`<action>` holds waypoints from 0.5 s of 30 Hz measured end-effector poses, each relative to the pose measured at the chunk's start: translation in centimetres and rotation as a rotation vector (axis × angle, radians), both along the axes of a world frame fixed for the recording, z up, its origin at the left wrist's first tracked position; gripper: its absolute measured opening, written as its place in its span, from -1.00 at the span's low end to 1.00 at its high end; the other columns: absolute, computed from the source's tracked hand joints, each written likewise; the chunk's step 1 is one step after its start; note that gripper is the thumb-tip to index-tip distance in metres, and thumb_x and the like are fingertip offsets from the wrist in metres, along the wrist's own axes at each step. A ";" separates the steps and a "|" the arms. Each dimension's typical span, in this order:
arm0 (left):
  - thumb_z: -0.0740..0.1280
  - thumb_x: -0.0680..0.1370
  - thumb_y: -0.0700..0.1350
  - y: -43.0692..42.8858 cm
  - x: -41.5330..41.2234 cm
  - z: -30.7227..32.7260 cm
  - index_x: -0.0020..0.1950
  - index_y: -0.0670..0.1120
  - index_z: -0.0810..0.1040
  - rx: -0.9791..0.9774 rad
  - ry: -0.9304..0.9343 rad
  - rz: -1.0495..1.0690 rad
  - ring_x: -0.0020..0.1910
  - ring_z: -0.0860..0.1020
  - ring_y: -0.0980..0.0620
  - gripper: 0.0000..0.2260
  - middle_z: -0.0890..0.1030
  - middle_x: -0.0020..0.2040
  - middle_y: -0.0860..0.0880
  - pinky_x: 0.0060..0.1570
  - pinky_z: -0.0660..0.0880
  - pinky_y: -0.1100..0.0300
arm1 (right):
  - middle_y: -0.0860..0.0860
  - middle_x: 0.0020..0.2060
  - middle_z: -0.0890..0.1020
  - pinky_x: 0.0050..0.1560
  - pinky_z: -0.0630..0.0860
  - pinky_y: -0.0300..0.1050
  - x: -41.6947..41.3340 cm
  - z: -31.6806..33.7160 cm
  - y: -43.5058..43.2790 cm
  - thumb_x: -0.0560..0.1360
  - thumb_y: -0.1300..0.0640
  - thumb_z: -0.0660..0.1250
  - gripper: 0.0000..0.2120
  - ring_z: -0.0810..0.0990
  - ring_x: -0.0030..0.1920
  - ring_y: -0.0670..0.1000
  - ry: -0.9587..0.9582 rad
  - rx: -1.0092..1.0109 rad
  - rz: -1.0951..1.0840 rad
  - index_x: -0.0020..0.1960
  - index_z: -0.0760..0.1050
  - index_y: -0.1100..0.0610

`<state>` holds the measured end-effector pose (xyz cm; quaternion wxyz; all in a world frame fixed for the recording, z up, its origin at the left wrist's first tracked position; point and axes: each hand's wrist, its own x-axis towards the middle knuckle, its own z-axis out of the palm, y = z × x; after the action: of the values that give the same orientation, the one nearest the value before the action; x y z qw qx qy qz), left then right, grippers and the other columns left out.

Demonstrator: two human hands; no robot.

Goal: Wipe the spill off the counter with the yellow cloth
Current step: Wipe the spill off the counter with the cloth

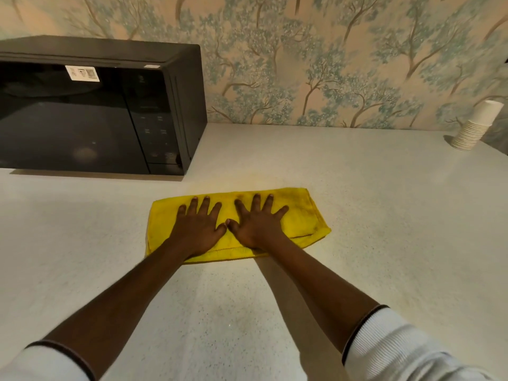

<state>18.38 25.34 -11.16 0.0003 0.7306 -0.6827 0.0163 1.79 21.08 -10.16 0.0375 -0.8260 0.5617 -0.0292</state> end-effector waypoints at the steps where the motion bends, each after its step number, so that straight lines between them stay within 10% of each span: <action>1: -0.13 0.52 0.31 0.6 0.0 0.0 0.54 0.07 -0.04 -0.002 -0.002 -0.001 0.54 -0.02 -0.21 -0.37 -0.01 0.59 -0.11 0.46 0.00 -0.24 | 0.24 0.54 -0.05 0.22 -0.29 0.62 0.0 0.0 0.6 0.42 -0.46 -0.18 -0.24 -0.22 0.47 0.43 0.000 0.003 -0.001 0.52 -0.10 -0.12; 15: -0.10 0.50 0.32 7.1 -4.4 0.0 0.53 0.05 -0.03 -0.011 -0.007 -0.100 0.54 -0.05 -0.24 -0.34 -0.01 0.58 -0.14 0.44 -0.02 -0.28 | 0.23 0.54 -0.06 0.21 -0.30 0.62 -4.6 -0.8 8.7 0.39 -0.47 -0.20 -0.22 -0.23 0.47 0.41 -0.009 -0.004 -0.069 0.51 -0.11 -0.13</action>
<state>13.99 32.48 -11.12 0.0028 0.6955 -0.7182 0.0225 -2.82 29.80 -10.94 0.0373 -0.8061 0.5895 -0.0355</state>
